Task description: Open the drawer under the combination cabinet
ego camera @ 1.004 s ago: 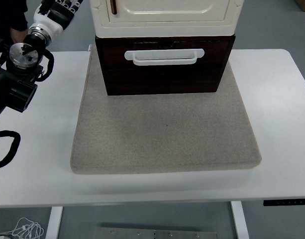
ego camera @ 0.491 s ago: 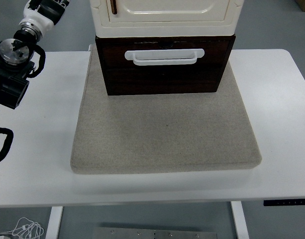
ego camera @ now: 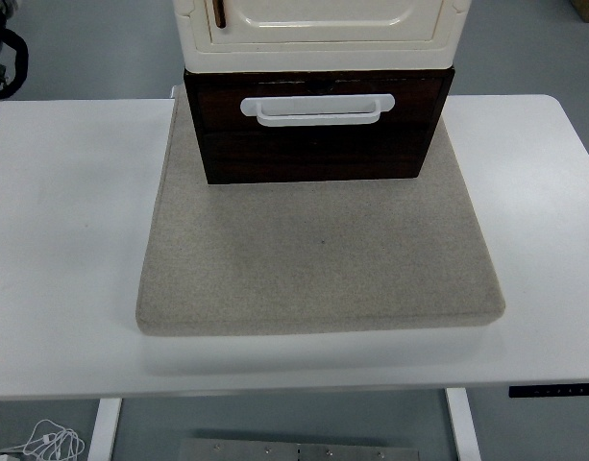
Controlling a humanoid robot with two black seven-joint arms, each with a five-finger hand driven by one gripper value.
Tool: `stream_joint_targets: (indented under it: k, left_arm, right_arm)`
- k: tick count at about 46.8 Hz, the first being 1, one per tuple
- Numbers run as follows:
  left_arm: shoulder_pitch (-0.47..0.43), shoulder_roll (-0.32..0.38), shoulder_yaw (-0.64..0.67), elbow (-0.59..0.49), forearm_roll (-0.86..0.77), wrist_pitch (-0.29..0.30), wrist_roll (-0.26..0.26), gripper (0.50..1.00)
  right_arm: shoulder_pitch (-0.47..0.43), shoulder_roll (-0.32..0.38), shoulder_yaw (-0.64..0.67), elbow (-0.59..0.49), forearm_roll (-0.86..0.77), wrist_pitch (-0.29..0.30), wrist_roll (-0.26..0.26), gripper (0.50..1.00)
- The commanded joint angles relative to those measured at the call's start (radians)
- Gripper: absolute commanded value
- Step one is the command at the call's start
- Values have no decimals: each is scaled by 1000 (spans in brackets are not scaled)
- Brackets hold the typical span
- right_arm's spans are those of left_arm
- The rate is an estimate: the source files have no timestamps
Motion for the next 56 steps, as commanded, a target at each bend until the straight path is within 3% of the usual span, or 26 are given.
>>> stream_joint_targets:
  k: [1,9,21,30,46,56]
  left_arm:
    - [-35,28,0,-1,25,-2,0,1000]
    - [-121,79,-2,-10,213,1,-11,1000]
    - [-252,157,0,-105,229,1,-15,1000]
    - [-355,169,17,-130,255,-3,-6,1000]
    - [-384,181,34,-219,278,0,-6,1000]
    - [-411,183,35,-315,407,0,-5,1000]
  right_arm:
    - [0,0,0,0,0,0,0,926]
    - [0,0,0,0,0,0,0,926]
    - [0,0,0,0,0,0,0,926]
    - [0,0,0,0,0,0,0,926]
    - [0,0,0,0,0,0,0,926]
    - [0,0,0,0,0,0,0,926]
